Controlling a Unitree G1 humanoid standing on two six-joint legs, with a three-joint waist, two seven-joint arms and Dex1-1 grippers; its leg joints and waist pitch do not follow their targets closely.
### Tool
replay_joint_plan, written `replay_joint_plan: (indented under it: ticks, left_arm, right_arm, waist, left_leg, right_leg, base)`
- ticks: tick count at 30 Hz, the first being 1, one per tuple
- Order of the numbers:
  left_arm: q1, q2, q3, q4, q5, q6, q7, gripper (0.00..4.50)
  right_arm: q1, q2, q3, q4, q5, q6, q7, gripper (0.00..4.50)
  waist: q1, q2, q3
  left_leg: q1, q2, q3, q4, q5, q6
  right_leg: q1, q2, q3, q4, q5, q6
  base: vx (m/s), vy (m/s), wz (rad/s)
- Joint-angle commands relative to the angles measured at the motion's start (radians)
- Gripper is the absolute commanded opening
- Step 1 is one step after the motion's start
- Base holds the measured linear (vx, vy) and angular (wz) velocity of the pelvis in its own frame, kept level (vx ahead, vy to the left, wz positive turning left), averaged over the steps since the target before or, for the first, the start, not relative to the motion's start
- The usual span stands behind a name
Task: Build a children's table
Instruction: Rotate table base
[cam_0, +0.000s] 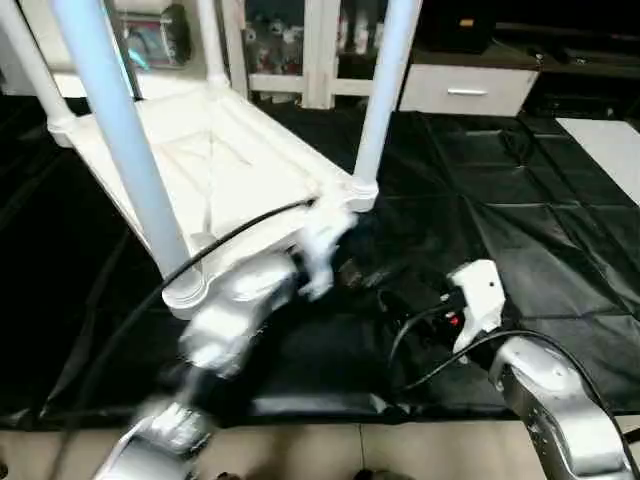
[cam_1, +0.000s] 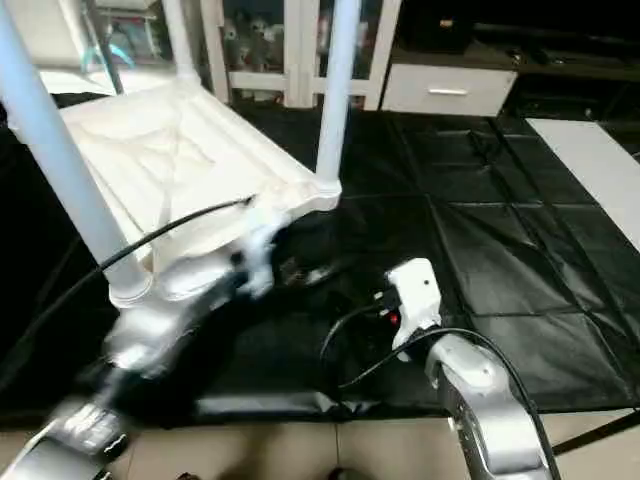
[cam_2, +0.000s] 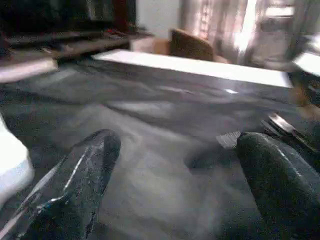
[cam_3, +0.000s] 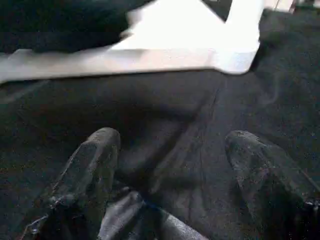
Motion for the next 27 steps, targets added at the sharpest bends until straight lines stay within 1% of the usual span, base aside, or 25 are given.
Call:
replay_joint_plan:
  ticks: [1,3,4,5,6,7,8,9,10,11,12,13,15,16,17,18,19,20,21,22,23,24,26,27]
  left_arm:
    - [0.029,0.03,0.011,-0.099,-0.051,0.074,-0.054,4.4]
    - [0.085,0.081,0.042,-0.178,-0.092,0.143,-0.082,4.4]
    - [0.101,0.098,0.049,-0.2,-0.105,0.162,-0.092,4.4]
    - [0.115,0.116,0.054,-0.221,-0.119,0.181,-0.103,4.4]
    - [0.138,0.151,0.058,-0.255,-0.136,0.208,-0.117,4.4]
    - [0.172,0.21,0.063,-0.3,-0.164,0.244,-0.154,4.4]
    - [0.218,0.289,0.076,-0.366,-0.203,0.3,-0.197,4.4]
    - [0.235,0.321,0.092,-0.383,-0.22,0.317,-0.218,4.4]
    - [0.235,0.321,0.092,-0.383,-0.22,0.317,-0.218,4.4]
    - [0.248,0.343,0.113,-0.393,-0.237,0.33,-0.23,4.4]
    - [0.277,0.386,0.176,-0.419,-0.278,0.363,-0.253,4.4]
    - [0.277,0.386,0.176,-0.419,-0.278,0.363,-0.253,4.4]
    - [0.309,0.441,0.267,-0.425,-0.319,0.391,-0.276,4.4]
    - [0.309,0.441,0.267,-0.425,-0.319,0.391,-0.276,4.4]
    - [0.33,0.477,0.301,-0.423,-0.337,0.398,-0.285,4.4]
    - [0.333,0.483,0.305,-0.423,-0.34,0.4,-0.285,4.4]
    - [0.366,0.534,0.343,-0.415,-0.354,0.411,-0.294,4.4]
    - [0.366,0.534,0.343,-0.415,-0.354,0.411,-0.294,4.4]
    - [0.399,0.571,0.373,-0.399,-0.347,0.411,-0.313,4.4]
    - [0.416,0.586,0.386,-0.393,-0.343,0.41,-0.323,4.4]
    - [0.426,0.593,0.394,-0.39,-0.342,0.41,-0.329,4.4]
    - [0.444,0.605,0.412,-0.387,-0.348,0.415,-0.341,4.4]
    - [0.455,0.612,0.423,-0.386,-0.354,0.419,-0.348,4.4]
    - [0.478,0.632,0.449,-0.377,-0.358,0.424,-0.357,4.4]
  right_arm:
    - [0.01,-0.009,-0.01,-0.028,0.015,-0.017,0.017,3.64]
    - [0.018,-0.016,-0.011,-0.037,0.022,-0.018,0.029,3.64]
    - [0.02,-0.018,-0.01,-0.037,0.023,-0.019,0.031,3.64]
    - [0.021,-0.021,-0.01,-0.037,0.023,-0.021,0.033,3.64]
    - [0.022,-0.021,-0.011,-0.038,0.024,-0.023,0.034,3.64]
    - [0.023,-0.022,-0.014,-0.04,0.027,-0.024,0.036,3.64]
    - [0.026,-0.022,-0.017,-0.043,0.03,-0.026,0.04,3.64]
    - [0.027,-0.022,-0.017,-0.044,0.03,-0.027,0.041,3.64]
    - [0.027,-0.022,-0.017,-0.044,0.03,-0.027,0.041,3.64]
    - [0.029,-0.022,-0.016,-0.045,0.03,-0.028,0.042,3.64]
    - [0.034,-0.021,-0.017,-0.047,0.03,-0.03,0.046,3.64]
    - [0.034,-0.021,-0.017,-0.047,0.03,-0.03,0.046,3.64]
    - [0.04,-0.02,-0.016,-0.047,0.03,-0.034,0.049,3.64]
    - [0.04,-0.02,-0.016,-0.047,0.03,-0.034,0.049,3.64]
    - [0.043,-0.02,-0.014,-0.049,0.031,-0.035,0.049,3.64]
    - [0.044,-0.02,-0.014,-0.049,0.031,-0.035,0.049,3.64]
    - [0.048,-0.019,-0.009,-0.052,0.03,-0.036,0.049,3.64]
    - [0.048,-0.019,-0.009,-0.052,0.03,-0.036,0.049,3.64]
    - [0.048,-0.019,-0.005,-0.05,0.03,-0.037,0.05,3.64]
    - [0.05,-0.019,-0.004,-0.051,0.03,-0.038,0.051,3.64]
    - [0.051,-0.019,-0.004,-0.052,0.03,-0.039,0.052,3.64]
    - [0.05,-0.019,-0.003,-0.051,0.03,-0.039,0.052,3.64]
    - [0.049,-0.02,-0.003,-0.05,0.029,-0.039,0.052,3.64]
    - [0.047,-0.021,-0.003,-0.046,0.029,-0.041,0.054,3.64]
  waist:
    - [-0.002,0.011,-0.056]
    - [-0.004,0.012,-0.056]
    - [-0.002,0.019,-0.056]
    - [-0.006,0.017,-0.054]
    - [-0.005,0.018,-0.054]
    - [-0.006,0.02,-0.055]
    - [-0.005,0.024,-0.056]
    - [-0.008,0.021,-0.056]
    - [-0.013,0.023,-0.054]
    - [-0.013,0.027,-0.055]
    - [-0.013,0.029,-0.056]
    - [-0.011,0.031,-0.056]
    - [-0.01,0.033,-0.056]
    - [-0.01,0.033,-0.056]
    - [-0.01,0.031,-0.055]
    - [-0.009,0.033,-0.056]
    - [-0.01,0.033,-0.055]
    - [-0.008,0.034,-0.055]
    - [-0.01,0.035,-0.054]
    - [-0.009,0.036,-0.056]
    - [-0.011,0.036,-0.054]
    - [-0.011,0.036,-0.054]
    - [-0.01,0.038,-0.053]
    - [-0.007,0.036,-0.052]
  left_leg:
    - [0.014,0.021,-0.011,-0.087,-0.378,0.005]
    - [0.011,0.021,-0.012,-0.089,-0.374,-0.006]
    - [0.015,0.021,-0.013,-0.09,-0.38,-0.01]
    - [0.015,0.02,-0.012,-0.092,-0.387,-0.012]
    - [0.015,0.019,-0.012,-0.091,-0.388,-0.013]
    - [0.017,0.019,-0.012,-0.092,-0.387,-0.015]
    - [0.011,0.019,-0.015,-0.095,-0.374,-0.019]
    - [0.007,0.018,-0.015,-0.095,-0.366,-0.018]
    - [0.006,0.015,-0.014,-0.096,-0.366,-0.014]
    - [0.018,0.014,-0.01,-0.091,-0.377,-0.016]
    - [0.017,0.014,-0.011,-0.09,-0.368,-0.018]
    - [0.016,0.014,-0.011,-0.091,-0.363,-0.019]
    - [0.018,0.013,-0.01,-0.09,-0.362,-0.021]
    - [0.018,0.013,-0.01,-0.09,-0.362,-0.021]
    - [0.016,0.011,-0.011,-0.093,-0.37,-0.019]
    - [0.019,0.011,-0.011,-0.091,-0.372,-0.021]
    - [0.02,0.012,-0.012,-0.093,-0.376,-0.022]
    - [0.02,0.011,-0.012,-0.092,-0.376,-0.023]
    - [0.019,0.012,-0.013,-0.095,-0.38,-0.022]
    - [0.021,0.012,-0.013,-0.094,-0.377,-0.022]
    - [0.02,0.012,-0.013,-0.095,-0.385,-0.022]
    - [0.025,0.012,-0.012,-0.094,-0.391,-0.024]
    - [0.024,0.013,-0.013,-0.096,-0.396,-0.026]
    - [0.027,0.013,-0.011,-0.094,-0.404,-0.028]
  right_leg:
    - [0.041,-0.026,0.022,-0.076,-0.407,-0.153]
    - [0.043,-0.024,0.024,-0.072,-0.395,-0.146]
    - [0.041,-0.023,0.024,-0.071,-0.395,-0.144]
    - [0.04,-0.02,0.023,-0.072,-0.397,-0.141]
    - [0.039,-0.019,0.023,-0.074,-0.402,-0.136]
    - [0.039,-0.019,0.025,-0.073,-0.39,-0.133]
    - [0.046,-0.022,0.025,-0.064,-0.377,-0.137]
    - [0.049,-0.022,0.026,-0.061,-0.371,-0.137]
    - [0.046,-0.018,0.025,-0.063,-0.38,-0.133]
    - [0.037,-0.015,0.026,-0.068,-0.389,-0.134]
    - [0.041,-0.017,0.026,-0.066,-0.382,-0.14]
    - [0.041,-0.018,0.027,-0.064,-0.376,-0.144]
    - [0.04,-0.015,0.026,-0.062,-0.362,-0.147]
    - [0.04,-0.015,0.026,-0.062,-0.362,-0.147]
    - [0.042,-0.014,0.025,-0.064,-0.381,-0.136]
    - [0.04,-0.015,0.025,-0.063,-0.384,-0.134]
    - [0.039,-0.014,0.025,-0.064,-0.387,-0.132]
    - [0.039,-0.015,0.025,-0.062,-0.388,-0.132]
    - [0.039,-0.014,0.025,-0.063,-0.394,-0.128]
    - [0.038,-0.015,0.025,-0.064,-0.389,-0.127]
    - [0.038,-0.014,0.026,-0.064,-0.399,-0.124]
    - [0.034,-0.014,0.026,-0.066,-0.401,-0.124]
    - [0.035,-0.014,0.027,-0.066,-0.407,-0.125]
    - [0.032,-0.015,0.028,-0.066,-0.408,-0.127]
  base:
    - [0.0,0.0,0.0]
    - [0.0,0.0,0.0]
    - [0.0,0.0,0.0]
    - [0.0,0.0,0.0]
    - [0.0,0.0,0.0]
    - [0.0,0.0,0.0]
    - [0.0,0.0,0.0]
    - [0.0,0.0,0.0]
    - [0.0,0.0,0.0]
    - [0.0,0.0,0.0]
    - [0.0,0.0,0.0]
    - [0.0,0.0,0.0]
    - [0.0,0.0,0.0]
    - [0.0,0.0,0.0]
    - [0.0,0.0,0.0]
    - [0.0,0.0,0.0]
    - [0.0,0.0,0.0]
    - [0.0,0.0,0.0]
    - [0.0,0.0,0.0]
    - [0.0,0.0,0.0]
    - [0.0,0.0,0.0]
    - [0.0,0.0,0.0]
    - [0.0,0.0,0.0]
    - [0.0,0.0,0.0]
